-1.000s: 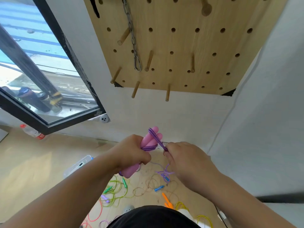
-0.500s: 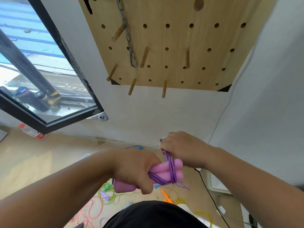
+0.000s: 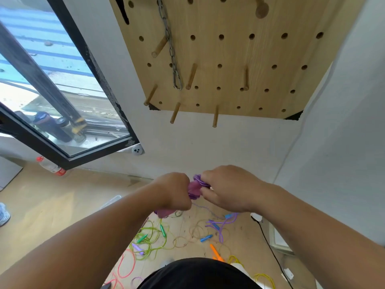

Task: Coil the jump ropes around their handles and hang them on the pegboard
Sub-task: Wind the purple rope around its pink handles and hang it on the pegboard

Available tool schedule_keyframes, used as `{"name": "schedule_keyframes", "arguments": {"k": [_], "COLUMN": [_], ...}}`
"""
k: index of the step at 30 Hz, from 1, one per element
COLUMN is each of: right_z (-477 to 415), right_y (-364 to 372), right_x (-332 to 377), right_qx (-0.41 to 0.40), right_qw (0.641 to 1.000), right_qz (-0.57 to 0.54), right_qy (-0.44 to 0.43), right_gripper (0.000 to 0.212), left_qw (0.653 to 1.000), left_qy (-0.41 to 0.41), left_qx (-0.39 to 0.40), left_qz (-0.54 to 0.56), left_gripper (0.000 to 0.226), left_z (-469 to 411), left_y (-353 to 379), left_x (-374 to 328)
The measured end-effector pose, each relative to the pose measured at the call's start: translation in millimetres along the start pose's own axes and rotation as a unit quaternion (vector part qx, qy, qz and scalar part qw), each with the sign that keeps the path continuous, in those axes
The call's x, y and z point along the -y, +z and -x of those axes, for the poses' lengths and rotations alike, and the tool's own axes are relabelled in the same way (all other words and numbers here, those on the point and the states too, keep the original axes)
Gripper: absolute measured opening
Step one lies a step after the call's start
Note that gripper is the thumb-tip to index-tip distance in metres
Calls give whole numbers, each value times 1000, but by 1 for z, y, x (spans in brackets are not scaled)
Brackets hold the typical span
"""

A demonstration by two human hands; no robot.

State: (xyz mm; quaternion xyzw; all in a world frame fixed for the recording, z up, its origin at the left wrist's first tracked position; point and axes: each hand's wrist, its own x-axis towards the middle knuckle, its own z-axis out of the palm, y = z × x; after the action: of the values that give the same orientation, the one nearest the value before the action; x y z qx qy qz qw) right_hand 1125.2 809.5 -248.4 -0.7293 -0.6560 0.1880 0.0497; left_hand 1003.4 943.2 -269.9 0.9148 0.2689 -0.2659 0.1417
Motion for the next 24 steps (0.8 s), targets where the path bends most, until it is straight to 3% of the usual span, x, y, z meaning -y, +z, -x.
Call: {"name": "schedule_keyframes", "arguments": {"k": [6,12,16,21,24], "right_z": [18,37,41,29,12], "right_y": [27,35,51,49,35], "right_x": [-4,-22,-31,-38,-39], "right_qx": [-75,-136,-126,-90,-1], "right_qw": [990,972,975,991,998], "right_qz": [-102,-182,-177,-98,-16], "right_qy": [62,56,47,-16,-68], "right_gripper": [29,24,23,18,19], "left_qw": [968,891,832,863,916], "left_qy": [-22,23,88,160,169], "left_qx": [-53,-4,51,164,195], "left_qz": [243,454,546,450,307], "left_gripper": [15,20,22,20,19], "left_z": [-2,20,31,44,44], "left_y": [-13,-21,-30,-26,-20], "left_x": [0,-3,4,-8,-15]}}
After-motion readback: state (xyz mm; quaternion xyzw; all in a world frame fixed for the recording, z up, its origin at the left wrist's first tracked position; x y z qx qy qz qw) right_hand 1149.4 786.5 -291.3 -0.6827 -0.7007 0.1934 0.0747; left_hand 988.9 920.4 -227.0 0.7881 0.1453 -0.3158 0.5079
